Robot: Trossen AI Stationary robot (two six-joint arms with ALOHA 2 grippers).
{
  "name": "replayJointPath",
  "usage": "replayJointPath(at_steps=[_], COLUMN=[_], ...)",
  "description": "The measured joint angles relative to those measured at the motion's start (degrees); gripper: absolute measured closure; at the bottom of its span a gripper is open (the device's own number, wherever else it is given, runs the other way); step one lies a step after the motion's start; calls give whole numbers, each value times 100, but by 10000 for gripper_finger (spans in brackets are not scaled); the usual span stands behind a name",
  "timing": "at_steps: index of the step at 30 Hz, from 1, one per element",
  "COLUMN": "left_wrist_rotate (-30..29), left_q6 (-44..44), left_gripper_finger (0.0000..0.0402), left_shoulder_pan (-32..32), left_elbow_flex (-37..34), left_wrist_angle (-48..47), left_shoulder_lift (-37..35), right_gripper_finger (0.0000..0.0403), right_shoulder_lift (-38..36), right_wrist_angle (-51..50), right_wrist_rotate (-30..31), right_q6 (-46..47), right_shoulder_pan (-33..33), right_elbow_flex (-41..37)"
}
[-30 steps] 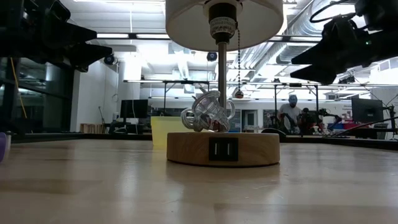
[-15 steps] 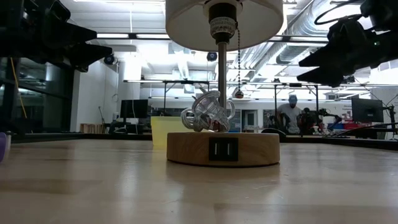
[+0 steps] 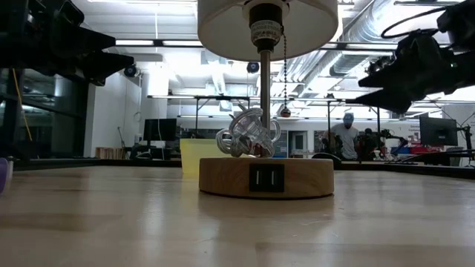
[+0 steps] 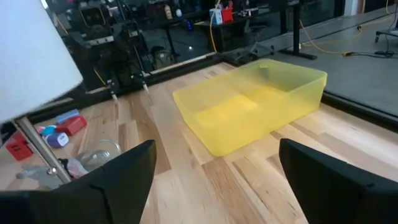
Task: Pick & Place Office items
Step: Put the bottom red charger adapter into the yellow bin
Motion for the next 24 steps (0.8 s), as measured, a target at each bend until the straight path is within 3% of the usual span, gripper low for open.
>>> replayJointPath(at_steps=[24], left_wrist_rotate=[0], left_q6=[0], left_gripper_finger=[109], left_shoulder_pan=[0], left_elbow_flex=[0], left_wrist_angle=[0], left_shoulder_lift=[-2], right_gripper_finger=[76], right_shoulder_lift=[-79], right_wrist_angle=[-183], right_wrist_rotate=[-280], right_q6=[-89], right_shoulder_pan=[-84], right_elbow_flex=[-105])
